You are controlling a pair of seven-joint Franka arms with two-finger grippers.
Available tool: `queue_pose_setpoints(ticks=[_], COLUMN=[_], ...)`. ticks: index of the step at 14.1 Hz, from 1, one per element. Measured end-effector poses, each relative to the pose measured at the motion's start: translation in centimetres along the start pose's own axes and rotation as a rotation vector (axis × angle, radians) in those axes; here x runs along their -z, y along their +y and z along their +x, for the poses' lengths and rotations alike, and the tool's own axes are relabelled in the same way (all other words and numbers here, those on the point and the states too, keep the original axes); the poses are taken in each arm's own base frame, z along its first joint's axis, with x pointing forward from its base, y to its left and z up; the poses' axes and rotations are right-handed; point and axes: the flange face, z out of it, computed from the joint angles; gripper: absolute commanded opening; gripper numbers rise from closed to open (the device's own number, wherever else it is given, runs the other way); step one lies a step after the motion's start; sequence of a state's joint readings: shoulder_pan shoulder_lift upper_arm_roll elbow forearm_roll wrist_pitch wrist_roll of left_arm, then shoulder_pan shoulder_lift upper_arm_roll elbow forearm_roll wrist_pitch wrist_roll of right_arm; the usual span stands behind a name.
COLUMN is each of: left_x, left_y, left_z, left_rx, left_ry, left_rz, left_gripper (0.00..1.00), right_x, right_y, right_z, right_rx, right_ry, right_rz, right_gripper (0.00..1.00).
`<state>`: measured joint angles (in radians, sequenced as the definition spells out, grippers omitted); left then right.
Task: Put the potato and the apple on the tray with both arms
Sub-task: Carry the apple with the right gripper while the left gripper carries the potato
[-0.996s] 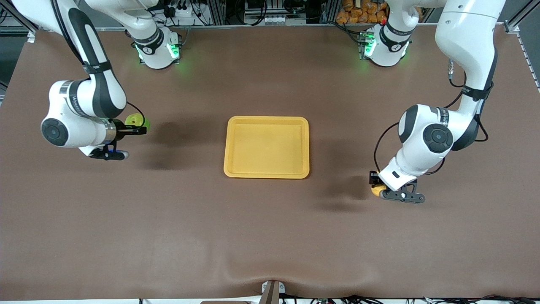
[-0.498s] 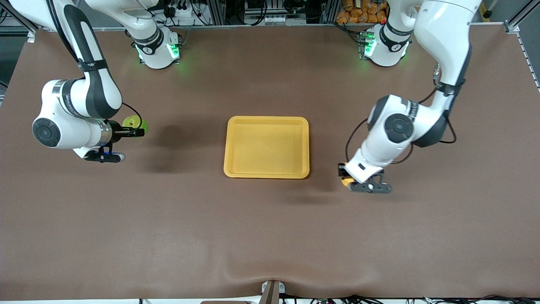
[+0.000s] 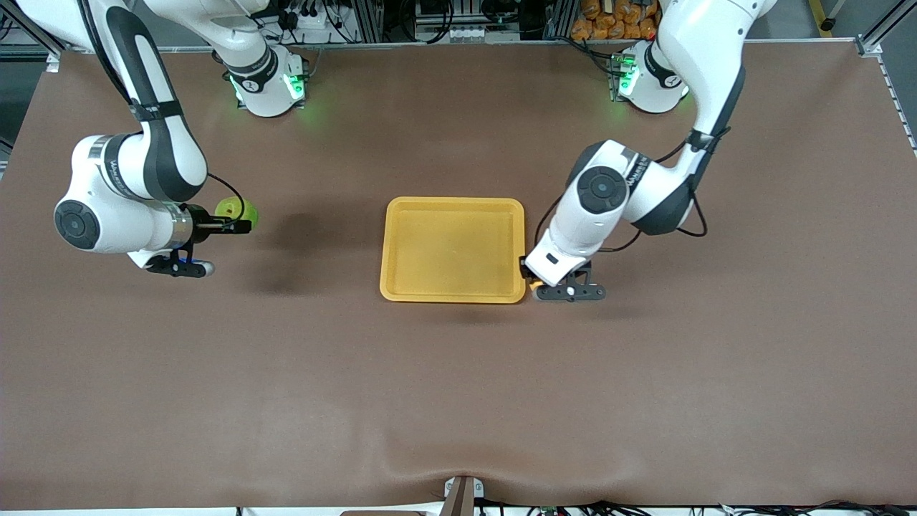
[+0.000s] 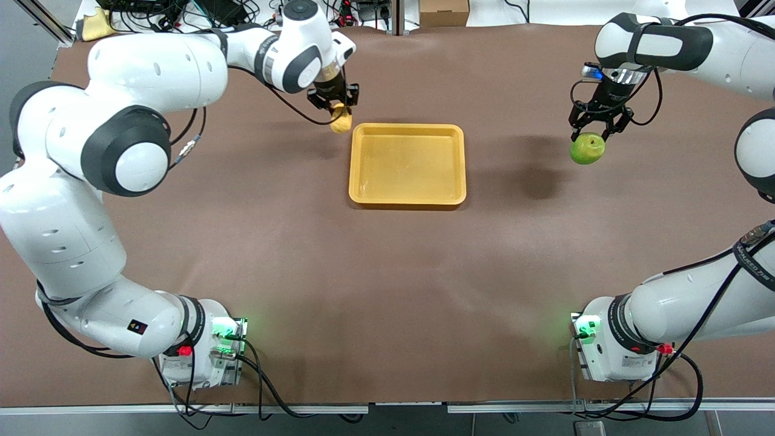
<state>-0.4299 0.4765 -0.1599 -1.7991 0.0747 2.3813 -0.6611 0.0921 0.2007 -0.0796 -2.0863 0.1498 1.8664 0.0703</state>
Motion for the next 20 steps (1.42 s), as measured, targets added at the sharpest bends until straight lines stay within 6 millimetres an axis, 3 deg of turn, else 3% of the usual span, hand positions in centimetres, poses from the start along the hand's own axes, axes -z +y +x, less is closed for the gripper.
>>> queue_pose_setpoints(ticks=[3, 6, 12, 20], left_x=[-1.3, -3.0, -7.1, -8.0], left_y=[3.7, 5.9, 6.3, 7.1], left_z=[-2.5, -4.3, -5.9, -6.9], left_rx=[0.062, 0.078, 0.014, -0.041], left_ry=[-0.022, -0.043, -0.062, -0.052], left_rz=[0.005, 0.014, 0.08, 0.11], left_gripper=[0.0, 0.0, 0.0, 0.0], right_x=[-0.2, -0.5, -1.2, -2.3], right_y=[-0.8, -1.9, -6.9, -13.9], right_z=[-0.2, -0.3, -1.2, -2.6], right_rx=[-0.008, -0.025, -0.071, -0.12], right_ry=[-0.007, -0.014, -0.015, 0.045], right_rz=[0.016, 0.029, 0.048, 0.018], right_gripper=[0.0, 0.0, 0.0, 0.0])
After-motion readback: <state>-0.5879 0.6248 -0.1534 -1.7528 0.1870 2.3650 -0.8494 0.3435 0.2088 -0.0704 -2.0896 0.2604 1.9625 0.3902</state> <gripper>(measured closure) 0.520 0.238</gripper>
